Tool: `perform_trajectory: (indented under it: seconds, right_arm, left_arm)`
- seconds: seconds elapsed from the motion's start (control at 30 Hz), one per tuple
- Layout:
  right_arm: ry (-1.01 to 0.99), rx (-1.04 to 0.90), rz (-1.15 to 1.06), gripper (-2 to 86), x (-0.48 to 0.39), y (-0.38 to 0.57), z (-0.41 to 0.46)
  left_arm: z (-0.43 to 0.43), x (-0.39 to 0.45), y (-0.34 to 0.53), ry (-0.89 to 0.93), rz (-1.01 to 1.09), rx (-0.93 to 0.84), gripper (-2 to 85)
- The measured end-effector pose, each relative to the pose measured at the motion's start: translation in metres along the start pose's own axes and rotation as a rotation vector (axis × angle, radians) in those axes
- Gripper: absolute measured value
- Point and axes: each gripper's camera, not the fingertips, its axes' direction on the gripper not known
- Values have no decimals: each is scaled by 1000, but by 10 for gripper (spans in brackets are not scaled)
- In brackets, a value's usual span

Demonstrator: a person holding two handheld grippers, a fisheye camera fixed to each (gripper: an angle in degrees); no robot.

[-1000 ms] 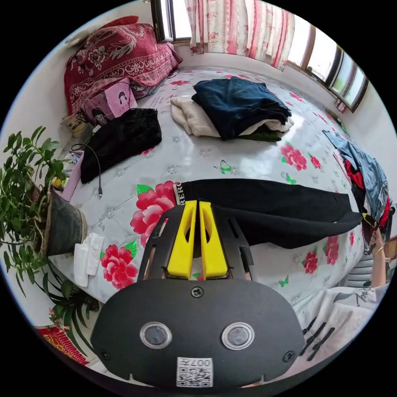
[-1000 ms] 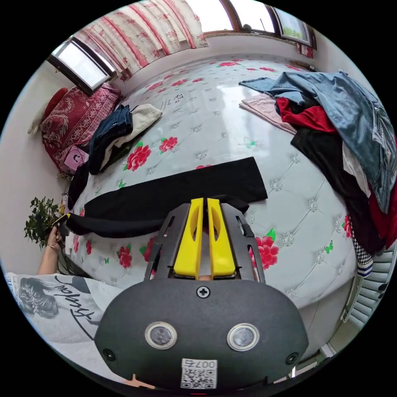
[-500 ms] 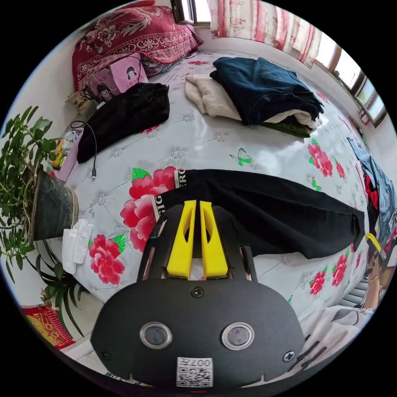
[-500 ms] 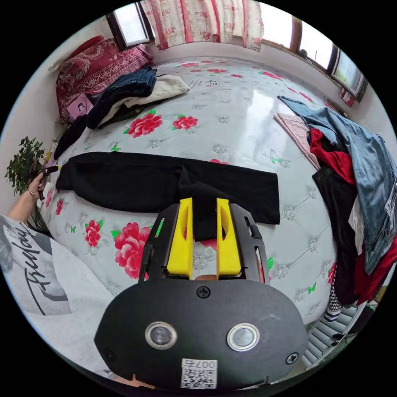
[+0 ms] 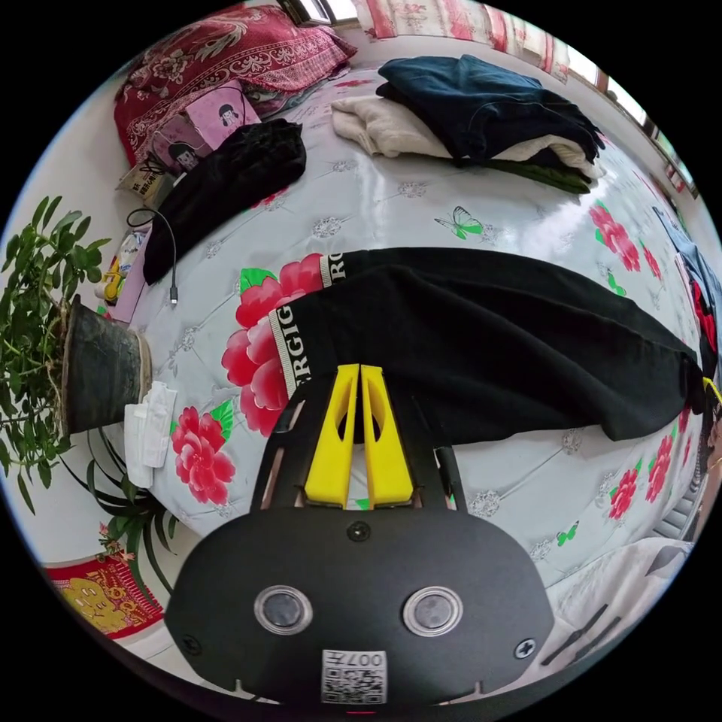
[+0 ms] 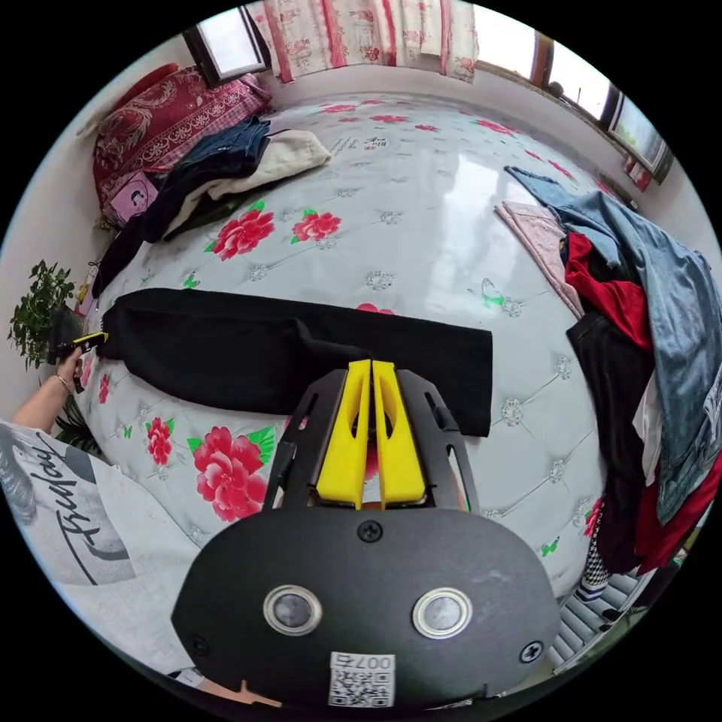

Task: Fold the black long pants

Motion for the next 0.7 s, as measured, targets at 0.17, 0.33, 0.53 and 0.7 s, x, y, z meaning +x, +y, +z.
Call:
perform_trajectory:
  seconds: [0.17, 0.33, 0.53, 0.7]
  right_arm:
    - [77, 22, 134, 5, 36, -46, -6]
    - [-20, -10, 177, 35, 54, -55, 11]
    - [4, 45, 106, 75, 44, -26, 19]
    - [3, 12, 160, 82, 61, -35, 31]
  left_arm:
    - [0, 5, -4, 0, -3, -22, -10]
    - [-26, 2, 1, 6, -35, 31, -9]
    - [-66, 25, 0, 52, 85, 169, 0]
    - [-50, 82, -36, 151, 292, 161, 50]
